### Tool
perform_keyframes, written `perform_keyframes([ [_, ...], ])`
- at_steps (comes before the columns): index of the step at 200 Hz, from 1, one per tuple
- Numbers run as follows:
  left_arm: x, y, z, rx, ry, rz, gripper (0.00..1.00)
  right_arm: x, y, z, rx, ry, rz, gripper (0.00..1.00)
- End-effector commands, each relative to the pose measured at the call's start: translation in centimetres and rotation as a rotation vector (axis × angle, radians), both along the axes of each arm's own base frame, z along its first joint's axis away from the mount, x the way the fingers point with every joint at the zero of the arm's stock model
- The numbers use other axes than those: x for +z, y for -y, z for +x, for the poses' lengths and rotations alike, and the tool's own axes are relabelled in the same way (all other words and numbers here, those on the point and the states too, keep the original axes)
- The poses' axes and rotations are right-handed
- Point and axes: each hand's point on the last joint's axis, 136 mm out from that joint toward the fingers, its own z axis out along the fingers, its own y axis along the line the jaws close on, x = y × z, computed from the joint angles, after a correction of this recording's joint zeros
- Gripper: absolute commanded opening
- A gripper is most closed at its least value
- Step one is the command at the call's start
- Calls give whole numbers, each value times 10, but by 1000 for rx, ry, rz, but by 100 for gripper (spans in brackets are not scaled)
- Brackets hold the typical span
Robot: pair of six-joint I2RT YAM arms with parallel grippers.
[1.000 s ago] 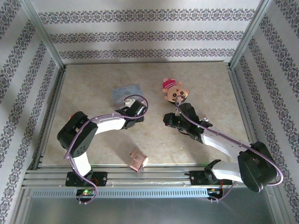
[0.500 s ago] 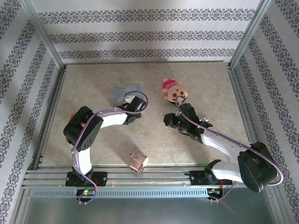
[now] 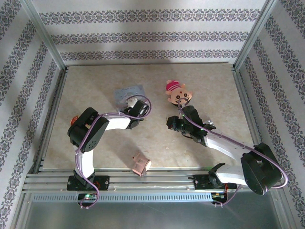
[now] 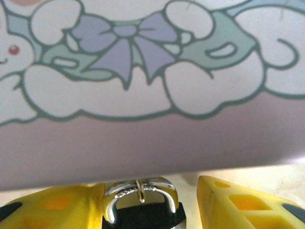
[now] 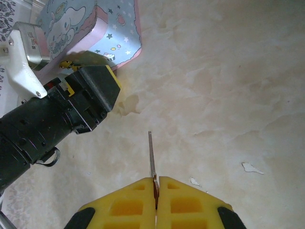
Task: Unlock a padlock with a key
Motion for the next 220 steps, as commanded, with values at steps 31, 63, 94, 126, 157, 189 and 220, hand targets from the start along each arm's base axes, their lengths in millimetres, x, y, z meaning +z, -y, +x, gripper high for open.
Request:
perform_keyframes([
  [31,3,-5,16,28,86,16,49,5,-4,6,2,13,20,0],
  [63,-1,-6,18,35,80,26,46,3,-5,7,4,9,21,0],
  [94,-4,-5,21,37,72,21,43,2,-6,7,6,7,22,0],
  [126,-5,-3,23,32,54,30,32,1,-6,8,6,4,22,0],
  [157,-5,2,21,12,25,12,19,1,-7,9,7,1,22,0],
  [189,-4,7,14,4,-16,-31,10,-3,-5,10,-4,-6,6,0],
  [220,-3,14,3,5,-69,-114,9,-10,-4,11,-10,-14,-14,0],
])
